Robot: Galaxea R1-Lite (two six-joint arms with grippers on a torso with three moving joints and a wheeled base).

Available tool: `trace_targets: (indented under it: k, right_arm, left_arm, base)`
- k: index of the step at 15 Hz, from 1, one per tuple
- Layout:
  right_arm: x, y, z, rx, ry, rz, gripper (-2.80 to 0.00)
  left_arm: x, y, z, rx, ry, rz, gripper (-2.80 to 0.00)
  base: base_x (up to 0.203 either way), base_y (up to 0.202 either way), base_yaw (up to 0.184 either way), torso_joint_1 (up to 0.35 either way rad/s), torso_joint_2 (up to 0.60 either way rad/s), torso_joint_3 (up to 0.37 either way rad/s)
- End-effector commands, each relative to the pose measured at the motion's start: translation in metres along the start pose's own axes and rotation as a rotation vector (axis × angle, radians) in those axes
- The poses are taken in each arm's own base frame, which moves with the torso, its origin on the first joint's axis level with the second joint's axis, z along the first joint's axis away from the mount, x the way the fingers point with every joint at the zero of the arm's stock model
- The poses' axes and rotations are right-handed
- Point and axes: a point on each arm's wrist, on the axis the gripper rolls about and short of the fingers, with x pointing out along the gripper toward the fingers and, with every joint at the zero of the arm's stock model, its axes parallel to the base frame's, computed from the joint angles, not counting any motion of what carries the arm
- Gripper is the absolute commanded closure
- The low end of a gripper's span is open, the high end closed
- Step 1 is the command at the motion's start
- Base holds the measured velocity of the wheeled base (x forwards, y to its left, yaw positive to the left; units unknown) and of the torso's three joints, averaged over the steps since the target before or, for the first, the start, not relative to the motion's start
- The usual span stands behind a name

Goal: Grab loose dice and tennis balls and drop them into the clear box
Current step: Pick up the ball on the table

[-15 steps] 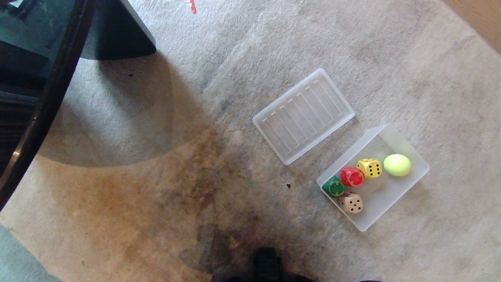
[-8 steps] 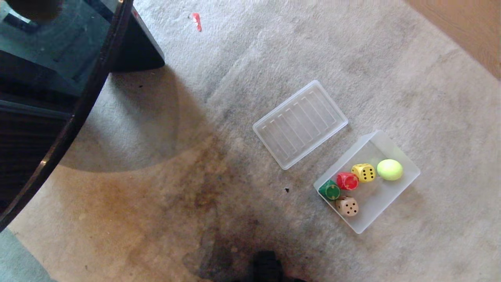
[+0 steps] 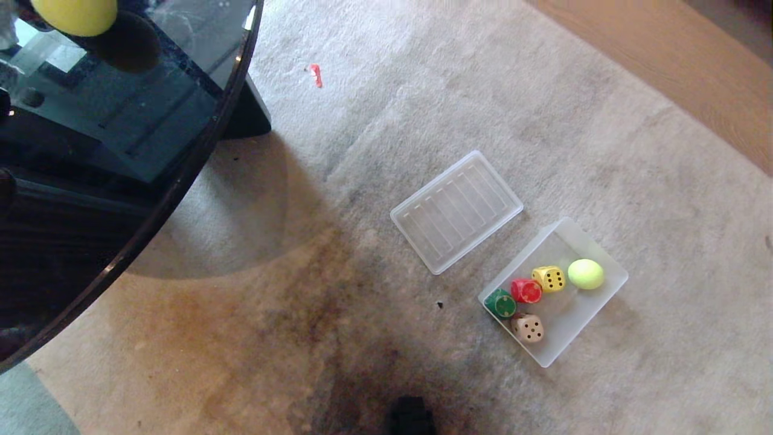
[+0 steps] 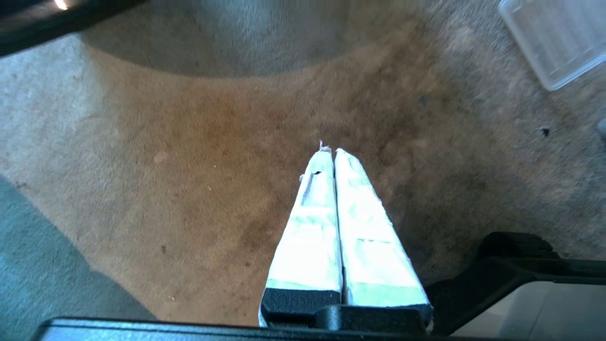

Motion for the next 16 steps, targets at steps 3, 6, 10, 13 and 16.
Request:
trace_targets:
  k: [3,6,10,13,16]
  right_arm:
    - [0.0,0.0,0.0,-0.001,0.001,0.0,0.0]
    - [0.0,0.0,0.0,-0.001,0.001,0.001,0.0]
    - [0.0,0.0,-0.0001,-0.001,0.003,0.0,0.0]
    - [0.0,0.0,-0.0001,-0.001,0.003,0.0,0.0]
    - [0.0001,0.0,-0.0002,0.004,0.001,-0.002,0.0]
  left_arm:
    - [0.0002,0.0,-0.0004,-0.001,0.003,0.001,0.0]
    - [0.0002,0.0,-0.0004,-0.001,0.003,0.001,0.0]
    - [0.0002,0.0,-0.0003,-0.001,0.002,0.0,0.0]
    - [0.0002,0.0,-0.0003,-0.002,0.002,0.0,0.0]
    - [0.0002,0.0,-0.0003,-0.002,0.002,0.0,0.0]
  base:
    - [0.0,0.0,0.0,0.004,0.0,0.208]
    - [0.0,0.0,0.0,0.005,0.0,0.201]
    - [0.0,0.0,0.0,0.004,0.0,0.206]
    - [0.0,0.0,0.0,-0.001,0.0,0.201]
    - [0.0,0.0,0.0,0.003,0.0,0.201]
